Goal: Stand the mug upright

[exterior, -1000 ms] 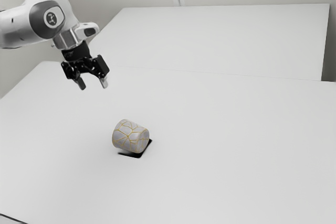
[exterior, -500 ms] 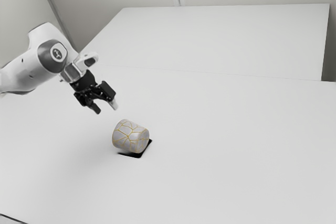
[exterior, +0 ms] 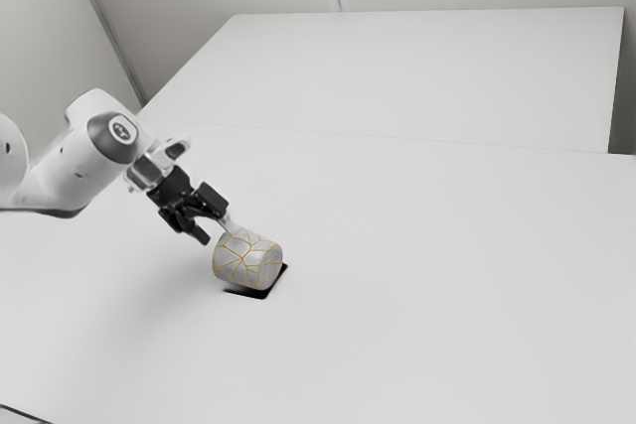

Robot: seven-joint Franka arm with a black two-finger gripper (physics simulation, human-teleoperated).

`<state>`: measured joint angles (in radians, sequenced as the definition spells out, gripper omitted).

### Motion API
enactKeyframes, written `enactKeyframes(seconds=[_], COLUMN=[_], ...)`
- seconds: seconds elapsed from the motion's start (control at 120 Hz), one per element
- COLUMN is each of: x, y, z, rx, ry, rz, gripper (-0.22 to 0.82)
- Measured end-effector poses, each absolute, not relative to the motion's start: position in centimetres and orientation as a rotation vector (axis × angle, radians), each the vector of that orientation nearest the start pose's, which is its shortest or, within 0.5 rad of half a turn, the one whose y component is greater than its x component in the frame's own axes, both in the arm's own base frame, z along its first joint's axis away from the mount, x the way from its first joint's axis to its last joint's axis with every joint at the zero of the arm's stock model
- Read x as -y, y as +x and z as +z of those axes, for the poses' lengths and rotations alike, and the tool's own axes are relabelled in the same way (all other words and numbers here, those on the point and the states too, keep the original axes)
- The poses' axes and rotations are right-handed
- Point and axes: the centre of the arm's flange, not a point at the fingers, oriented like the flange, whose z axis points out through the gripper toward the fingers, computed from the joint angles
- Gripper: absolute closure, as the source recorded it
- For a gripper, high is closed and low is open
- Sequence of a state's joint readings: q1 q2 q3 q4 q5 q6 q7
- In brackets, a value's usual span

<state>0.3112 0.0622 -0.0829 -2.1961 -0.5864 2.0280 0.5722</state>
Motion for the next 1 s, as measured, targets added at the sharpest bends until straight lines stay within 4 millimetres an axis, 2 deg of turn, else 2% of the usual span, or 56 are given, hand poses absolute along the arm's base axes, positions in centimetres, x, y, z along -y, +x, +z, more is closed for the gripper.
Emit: enactKeyframes(seconds=[0.125, 0.358, 0.617, 0.725, 0.8, 0.933, 1.0], x=[-9.1, -7.8, -7.1, -6.7, -6.4, -6.0, -6.0], y=[50.9, 50.6, 49.8, 49.6, 49.6, 49.7, 49.7], z=[33.6, 32.8, 30.1, 29.8, 29.9, 30.1, 30.3], rx=[0.005, 0.03, -0.013, -0.01, 0.001, 0.025, 0.04], ry=[2.539, 2.428, 2.269, 2.207, 2.175, 2.136, 2.127], rz=[-0.003, 0.023, 0.025, 0.043, 0.058, 0.079, 0.091], gripper=[0.0, 0.0, 0.0, 0.02, 0.12, 0.42, 0.54])
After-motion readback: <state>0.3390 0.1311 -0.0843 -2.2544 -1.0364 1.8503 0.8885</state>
